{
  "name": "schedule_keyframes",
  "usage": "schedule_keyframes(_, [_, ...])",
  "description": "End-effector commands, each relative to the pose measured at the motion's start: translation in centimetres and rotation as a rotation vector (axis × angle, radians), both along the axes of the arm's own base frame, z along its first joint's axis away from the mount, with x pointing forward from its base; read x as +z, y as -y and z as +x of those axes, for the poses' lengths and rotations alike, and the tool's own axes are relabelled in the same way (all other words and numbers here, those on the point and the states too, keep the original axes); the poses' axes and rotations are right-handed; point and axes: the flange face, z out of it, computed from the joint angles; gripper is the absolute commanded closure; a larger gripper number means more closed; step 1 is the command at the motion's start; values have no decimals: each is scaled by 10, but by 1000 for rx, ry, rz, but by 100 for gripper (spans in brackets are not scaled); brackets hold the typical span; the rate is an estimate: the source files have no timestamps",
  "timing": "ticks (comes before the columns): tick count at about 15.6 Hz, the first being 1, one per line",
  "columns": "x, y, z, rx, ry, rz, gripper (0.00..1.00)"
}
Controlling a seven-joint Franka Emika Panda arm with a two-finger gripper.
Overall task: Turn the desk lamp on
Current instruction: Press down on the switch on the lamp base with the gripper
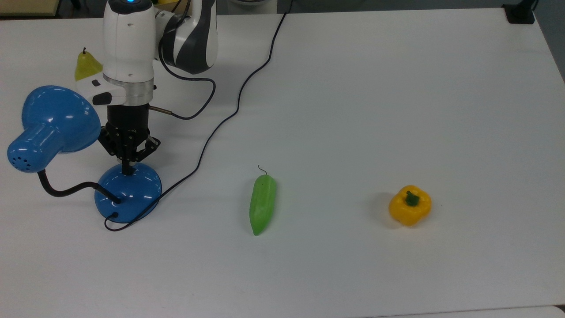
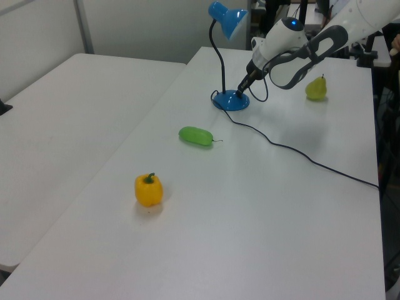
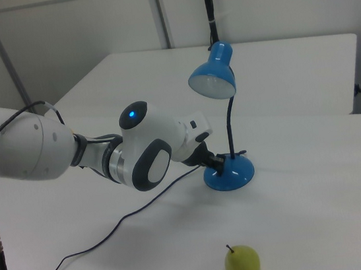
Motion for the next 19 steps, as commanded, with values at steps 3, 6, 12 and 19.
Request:
schedule_keyframes(3, [-5, -2, 3, 8, 25, -6, 100])
schedule_keyframes(6, [-8, -2, 3, 10, 20, -7, 100])
schedule_keyframes(12, [-18, -3, 1, 17, 2, -11, 100])
schedule_keyframes(19, [-3, -6, -8, 16, 8, -3, 100])
